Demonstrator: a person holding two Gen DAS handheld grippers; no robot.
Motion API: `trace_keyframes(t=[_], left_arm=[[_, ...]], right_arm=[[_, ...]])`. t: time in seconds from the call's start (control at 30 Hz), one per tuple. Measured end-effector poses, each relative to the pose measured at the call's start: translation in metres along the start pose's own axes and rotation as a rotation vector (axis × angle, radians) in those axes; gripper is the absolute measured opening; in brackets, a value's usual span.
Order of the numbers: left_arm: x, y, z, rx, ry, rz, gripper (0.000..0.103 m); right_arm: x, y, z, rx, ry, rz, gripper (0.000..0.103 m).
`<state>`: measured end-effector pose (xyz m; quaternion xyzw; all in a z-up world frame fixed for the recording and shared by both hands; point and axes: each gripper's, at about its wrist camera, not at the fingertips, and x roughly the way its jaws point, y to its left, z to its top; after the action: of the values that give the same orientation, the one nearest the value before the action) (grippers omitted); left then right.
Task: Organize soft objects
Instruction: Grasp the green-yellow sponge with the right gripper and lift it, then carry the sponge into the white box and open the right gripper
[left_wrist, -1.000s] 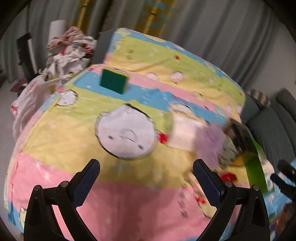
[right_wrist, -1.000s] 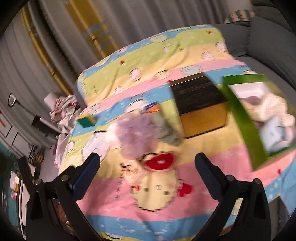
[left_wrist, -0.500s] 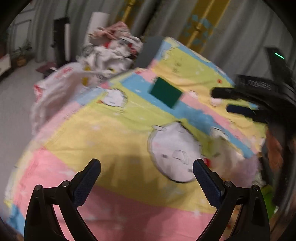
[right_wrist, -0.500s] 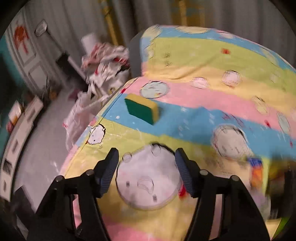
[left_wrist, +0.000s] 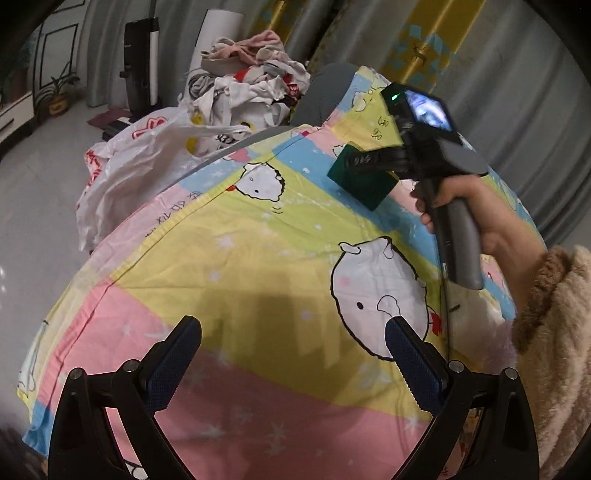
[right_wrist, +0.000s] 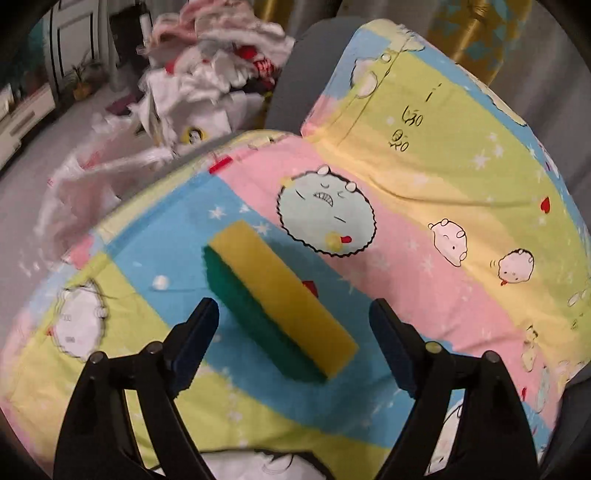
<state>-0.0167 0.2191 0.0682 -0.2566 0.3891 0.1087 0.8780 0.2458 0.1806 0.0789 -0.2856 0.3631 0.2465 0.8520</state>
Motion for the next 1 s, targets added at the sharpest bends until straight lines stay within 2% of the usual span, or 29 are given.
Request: trace_keyframes(t=[0.03, 0.07, 0.1, 0.13, 0.17, 0.2, 0.23, 0.33, 0.43, 0.53, 0.67, 0.73, 0.83, 0.93, 1.0], left_arm=[[0.0, 0.001, 0.0, -0.002, 0.003, -0.005, 0.1], [0.001, 0.002, 0.0, -0.007, 0.008, -0.011, 0.1], [0.002, 0.002, 0.001, -0.014, 0.014, -0.015, 0.1], [0.002, 0.003, 0.001, -0.021, 0.018, -0.017, 0.1], [0.003, 0.004, 0.001, -0.03, 0.023, -0.014, 0.1], [0.004, 0.005, 0.001, -0.036, 0.028, -0.009, 0.1], [0.004, 0.006, 0.002, -0.041, 0.029, -0.009, 0.1], [0.002, 0.007, 0.002, -0.047, 0.025, -0.012, 0.1], [-0.001, 0.007, 0.002, -0.041, 0.01, -0.012, 0.1], [-0.003, 0.003, 0.001, -0.019, -0.005, -0.004, 0.1], [-0.002, -0.006, -0.003, 0.022, -0.01, 0.001, 0.1], [0.0, -0.012, -0.006, 0.048, -0.008, -0.011, 0.1], [0.006, -0.023, -0.014, 0.089, 0.023, -0.03, 0.1], [0.005, -0.037, -0.024, 0.119, 0.06, -0.086, 0.1], [0.0, -0.044, -0.034, 0.123, 0.1, -0.158, 0.1]], right_arm=[[0.003, 0.001, -0.003, 0.0, -0.001, 0.005, 0.059], [0.002, 0.001, -0.006, 0.01, -0.009, 0.019, 0.059], [-0.002, 0.002, -0.009, 0.008, -0.038, 0.011, 0.054], [-0.004, 0.004, -0.011, 0.002, -0.054, 0.005, 0.045], [-0.01, 0.004, -0.015, 0.007, -0.061, 0.003, 0.04], [-0.017, 0.001, -0.019, 0.039, -0.06, 0.015, 0.028], [-0.023, -0.002, -0.023, 0.07, -0.058, 0.032, 0.026], [-0.056, -0.017, -0.041, 0.184, -0.107, 0.164, 0.026], [-0.096, -0.03, -0.071, 0.3, -0.105, 0.233, 0.026], [-0.142, -0.04, -0.12, 0.411, -0.12, 0.367, 0.026], [-0.184, -0.036, -0.192, 0.497, -0.108, 0.376, 0.026], [-0.191, -0.035, -0.223, 0.535, -0.098, 0.381, 0.027], [-0.2, -0.033, -0.266, 0.589, -0.063, 0.335, 0.027], [-0.198, -0.041, -0.303, 0.684, -0.019, 0.378, 0.027], [-0.195, -0.046, -0.327, 0.761, 0.006, 0.433, 0.028]])
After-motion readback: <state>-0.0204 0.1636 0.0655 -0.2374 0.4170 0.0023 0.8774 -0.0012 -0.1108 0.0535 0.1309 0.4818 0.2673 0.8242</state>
